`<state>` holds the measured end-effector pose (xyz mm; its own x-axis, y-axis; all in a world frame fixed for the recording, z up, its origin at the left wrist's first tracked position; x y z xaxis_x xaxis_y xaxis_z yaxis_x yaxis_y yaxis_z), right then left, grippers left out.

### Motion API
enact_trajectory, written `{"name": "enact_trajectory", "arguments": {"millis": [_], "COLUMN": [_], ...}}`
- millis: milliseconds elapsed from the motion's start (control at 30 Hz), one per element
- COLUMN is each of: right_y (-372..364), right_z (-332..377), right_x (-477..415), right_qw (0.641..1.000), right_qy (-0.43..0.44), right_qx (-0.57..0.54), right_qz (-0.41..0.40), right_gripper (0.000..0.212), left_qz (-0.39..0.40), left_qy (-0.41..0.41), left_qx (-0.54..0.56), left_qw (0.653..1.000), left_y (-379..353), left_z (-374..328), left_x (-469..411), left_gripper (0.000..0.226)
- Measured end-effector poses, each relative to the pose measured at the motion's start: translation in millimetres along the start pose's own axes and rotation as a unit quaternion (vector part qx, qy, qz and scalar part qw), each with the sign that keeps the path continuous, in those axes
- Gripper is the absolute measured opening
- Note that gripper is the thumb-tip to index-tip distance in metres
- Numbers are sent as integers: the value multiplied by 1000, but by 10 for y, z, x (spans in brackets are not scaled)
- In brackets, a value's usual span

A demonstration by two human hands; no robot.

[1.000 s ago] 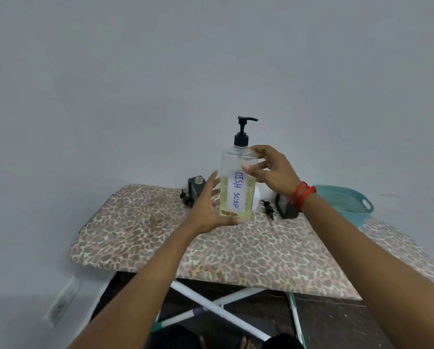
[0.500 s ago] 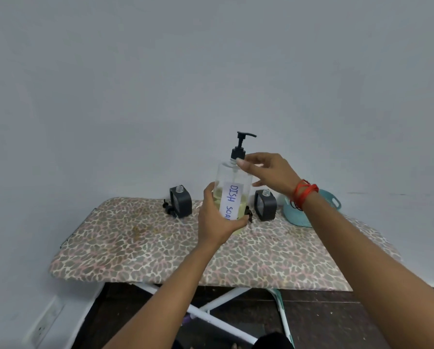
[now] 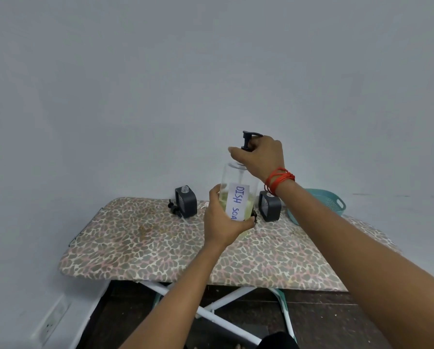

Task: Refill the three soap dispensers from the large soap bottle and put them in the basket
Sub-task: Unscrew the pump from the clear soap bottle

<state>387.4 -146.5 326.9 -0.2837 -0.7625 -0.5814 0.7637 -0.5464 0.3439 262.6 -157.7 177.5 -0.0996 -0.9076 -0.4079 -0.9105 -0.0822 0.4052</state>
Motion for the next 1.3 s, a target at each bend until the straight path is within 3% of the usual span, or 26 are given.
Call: {"name": "enact_trajectory", "arguments": {"millis": [67, 133, 200, 267, 367, 467, 567, 667, 767, 833, 967, 1033, 1167, 1300], "right_y": [53, 149, 265, 359, 417, 263, 41, -87, -126, -84, 17, -17, -137, -115], "right_z": [-24, -8, 4, -54, -142, -134, -43, 39, 45, 21, 11, 0, -40, -55], "right_x": [-24, -59, -115, -197, -232, -94, 70, 147, 115, 65, 30, 47, 133, 124], "right_qw": [999, 987, 958, 933, 935, 956, 984, 989, 984, 966, 938, 944, 976, 971], "right_qy": [5, -4, -24, -46, -67, -70, -60, -65, -66, -75, -106, -111, -71, -62], "right_qx": [-24, -83, -140, -193, -240, -211, -152, -133, -164, -242, -305, -291, -207, -232], "right_qz": [43, 136, 250, 301, 250, 191, 68, -23, 7, 58, 123, 109, 19, 18], "right_gripper": [41, 40, 37, 40, 36, 33, 47, 51, 38, 28, 30, 27, 57, 55], "left_qz": [40, 74, 93, 91, 63, 33, 9, -1, -20, -23, -14, -22, -30, -53], "left_qy": [-7, -18, -28, -29, -16, -2, -5, 1, 14, 9, 0, -4, -7, -8], "left_qx": [25, 49, 65, 81, 82, 53, 22, 0, -2, -4, -7, -7, -7, -24], "left_qw": [999, 996, 993, 992, 994, 998, 1000, 1000, 1000, 1000, 1000, 1000, 999, 998], "left_y": [62, 111, 132, 144, 144, 155, 156, 139, 129, 147, 194, 194, 167, 168], "left_z": [37, 66, 95, 131, 167, 120, 63, 25, 42, 79, 134, 135, 107, 170], "left_x": [-28, -41, -54, -73, -101, -137, -164, -144, -137, -151, -167, -164, -155, -157], "left_gripper": [99, 94, 93, 95, 98, 98, 104, 102, 93, 90, 91, 93, 94, 94]}}
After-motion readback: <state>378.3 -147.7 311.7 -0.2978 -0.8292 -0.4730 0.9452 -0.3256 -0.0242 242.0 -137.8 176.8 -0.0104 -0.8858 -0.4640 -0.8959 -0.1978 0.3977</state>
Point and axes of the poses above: each hand's wrist, its own x-axis away from the middle knuckle, its own y-axis out of the back of the hand, z = x × y, the point moved 1 cm from there along -x, towards the middle knuckle, and after that the axes turned 12 degrees about -x, right-handed, at the moved point
